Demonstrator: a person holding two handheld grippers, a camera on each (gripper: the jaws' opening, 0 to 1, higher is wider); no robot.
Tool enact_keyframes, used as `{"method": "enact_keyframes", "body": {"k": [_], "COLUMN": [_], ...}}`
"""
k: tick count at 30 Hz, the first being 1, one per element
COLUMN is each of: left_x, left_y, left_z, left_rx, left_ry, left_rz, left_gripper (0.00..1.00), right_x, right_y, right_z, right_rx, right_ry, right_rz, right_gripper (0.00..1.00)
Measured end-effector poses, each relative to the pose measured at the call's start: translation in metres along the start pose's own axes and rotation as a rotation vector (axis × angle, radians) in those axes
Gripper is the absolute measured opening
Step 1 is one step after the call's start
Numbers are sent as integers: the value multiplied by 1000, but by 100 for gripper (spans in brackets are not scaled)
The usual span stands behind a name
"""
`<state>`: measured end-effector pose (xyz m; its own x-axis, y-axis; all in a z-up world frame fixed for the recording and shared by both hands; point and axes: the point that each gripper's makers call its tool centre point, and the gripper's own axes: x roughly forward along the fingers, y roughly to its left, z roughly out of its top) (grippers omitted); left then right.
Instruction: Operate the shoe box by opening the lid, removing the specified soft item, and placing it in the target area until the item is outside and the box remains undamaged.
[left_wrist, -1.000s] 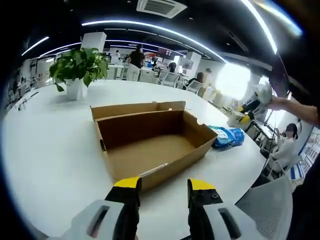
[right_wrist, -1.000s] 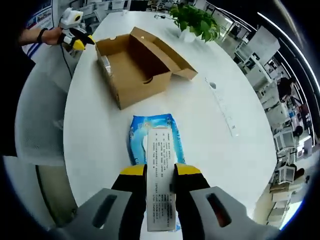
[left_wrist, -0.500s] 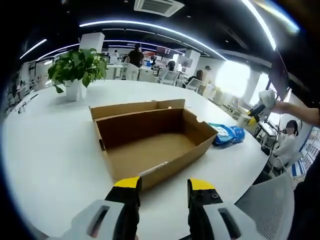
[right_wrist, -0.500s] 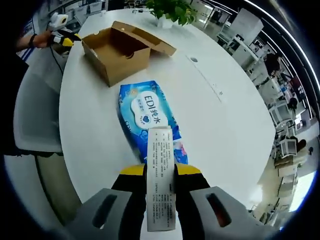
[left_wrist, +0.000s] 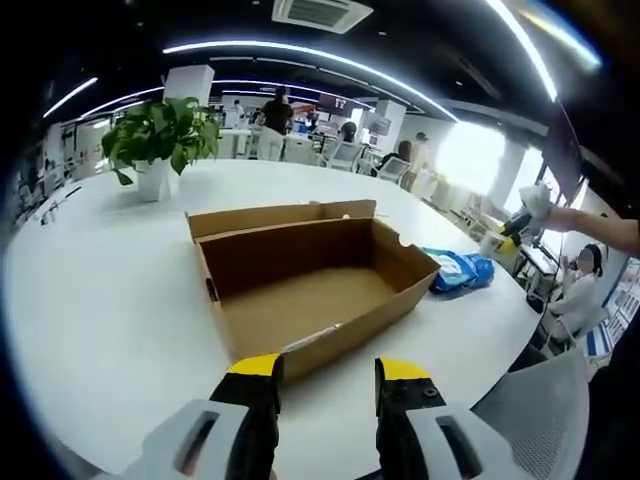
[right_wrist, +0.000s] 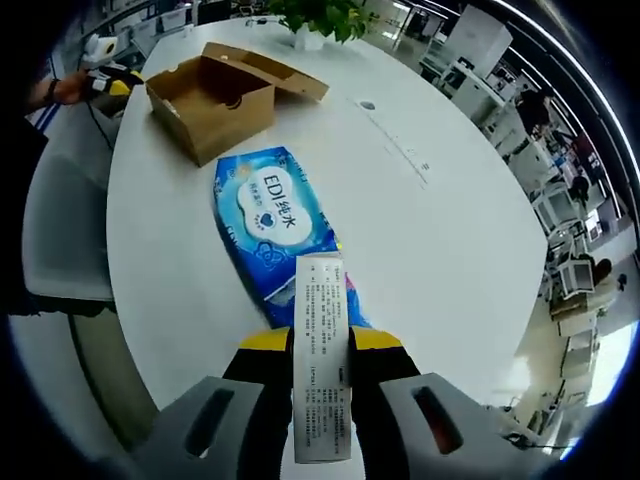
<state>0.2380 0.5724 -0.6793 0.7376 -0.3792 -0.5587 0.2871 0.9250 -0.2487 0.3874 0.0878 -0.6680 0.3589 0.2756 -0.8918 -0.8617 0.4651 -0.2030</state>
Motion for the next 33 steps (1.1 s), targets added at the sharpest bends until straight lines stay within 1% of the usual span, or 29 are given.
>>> {"method": "enact_keyframes", "body": {"k": [3, 7, 8, 10, 14, 18, 19, 21, 27, 33], "left_x": [0, -3, -4, -6, -8, -10, -11, -12, -13, -14], "left_y": [1, -2, -3, -3, -1, 0, 0, 1, 5, 5], "left_z": [0, 1, 2, 3, 4, 3, 3, 3, 4, 3], "left_rx": [1, 5, 8, 11, 9, 2, 2, 2, -1, -7], "left_ry": [3, 2, 1, 0, -4, -7, -8, -8, -8, -7], "left_rz": [4, 11, 13, 17, 31, 39, 41, 44, 54, 63], "left_gripper": [37, 37, 37, 37, 37, 37, 37, 37, 37, 37], "right_x": [2, 6, 10, 14, 20, 26, 29, 32, 46, 57], "right_y": [-8, -16, -23, -30, -41, -46, -53, -59, -64, -61], "right_z": [1, 2, 3, 4, 10, 14, 14, 16, 21, 19], "right_rx": [-9, -27, -33, -43, -57, -91, -101, -111, -145, -177], "right_ry": [5, 14, 18, 23, 22, 37, 43, 47, 66, 96], "right_rz": [-4, -4, -3, -2, -2, 8, 7, 6, 25, 56], "right_gripper": [18, 18, 18, 18, 18, 18, 18, 18, 18, 18]}}
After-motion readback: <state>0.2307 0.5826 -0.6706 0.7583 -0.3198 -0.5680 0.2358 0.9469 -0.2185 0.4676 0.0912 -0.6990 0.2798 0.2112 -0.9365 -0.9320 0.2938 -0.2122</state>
